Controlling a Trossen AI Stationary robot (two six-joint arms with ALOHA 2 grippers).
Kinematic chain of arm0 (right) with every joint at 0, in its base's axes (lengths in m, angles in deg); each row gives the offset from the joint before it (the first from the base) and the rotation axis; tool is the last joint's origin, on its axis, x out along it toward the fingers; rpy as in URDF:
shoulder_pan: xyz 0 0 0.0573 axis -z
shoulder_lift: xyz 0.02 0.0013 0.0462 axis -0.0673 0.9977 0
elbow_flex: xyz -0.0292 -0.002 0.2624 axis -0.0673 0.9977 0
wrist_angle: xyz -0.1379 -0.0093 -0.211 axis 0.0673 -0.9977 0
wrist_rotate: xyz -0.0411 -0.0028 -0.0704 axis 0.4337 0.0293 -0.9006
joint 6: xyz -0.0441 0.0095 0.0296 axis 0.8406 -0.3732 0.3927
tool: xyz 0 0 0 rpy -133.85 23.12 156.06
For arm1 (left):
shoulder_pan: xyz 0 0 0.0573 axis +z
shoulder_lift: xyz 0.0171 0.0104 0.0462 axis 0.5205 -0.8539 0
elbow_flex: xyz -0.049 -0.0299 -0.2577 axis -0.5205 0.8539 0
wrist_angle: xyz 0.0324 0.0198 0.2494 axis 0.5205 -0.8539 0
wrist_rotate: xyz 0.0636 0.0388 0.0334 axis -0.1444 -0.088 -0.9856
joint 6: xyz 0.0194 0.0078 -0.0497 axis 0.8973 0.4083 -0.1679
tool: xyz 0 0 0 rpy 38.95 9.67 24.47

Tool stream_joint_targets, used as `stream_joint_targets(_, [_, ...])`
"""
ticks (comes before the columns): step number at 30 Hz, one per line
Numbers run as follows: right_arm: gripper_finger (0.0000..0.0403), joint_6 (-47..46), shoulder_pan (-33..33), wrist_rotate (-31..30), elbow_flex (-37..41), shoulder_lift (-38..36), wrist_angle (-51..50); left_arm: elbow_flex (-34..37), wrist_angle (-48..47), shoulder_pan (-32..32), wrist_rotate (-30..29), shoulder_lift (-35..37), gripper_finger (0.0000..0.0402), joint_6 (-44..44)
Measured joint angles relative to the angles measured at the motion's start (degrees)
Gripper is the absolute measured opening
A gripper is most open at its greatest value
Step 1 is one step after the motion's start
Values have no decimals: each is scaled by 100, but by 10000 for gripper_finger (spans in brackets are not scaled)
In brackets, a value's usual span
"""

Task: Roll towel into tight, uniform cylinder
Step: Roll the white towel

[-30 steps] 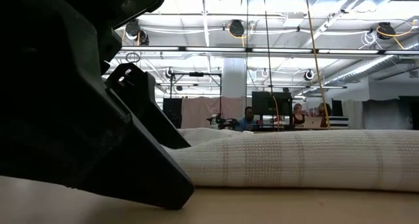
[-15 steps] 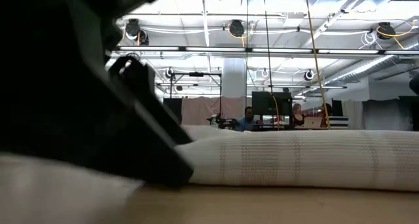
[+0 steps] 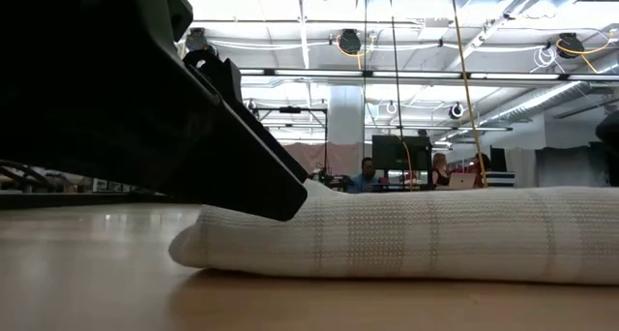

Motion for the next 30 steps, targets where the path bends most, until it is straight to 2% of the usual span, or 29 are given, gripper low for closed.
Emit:
stream_joint_targets(11, [73,57,-2,16,2,4,2,-13,-2,20,1,30,317,387])
stream_joint_targets(15, [69,58,-2,18,4,4,2,-17,-156,59,459,33,317,216])
stream_joint_targets(22, [62,38,-2,21,4,7,0,-22,-373,23,668,-34,313,-110])
stream_joint_targets(25, [61,53,-2,24,4,7,0,-26,-471,101,832,-93,291,-353])
stream_joint_targets(30, [60,56,-2,28,7,7,0,-26,-469,220,947,-111,229,-412])
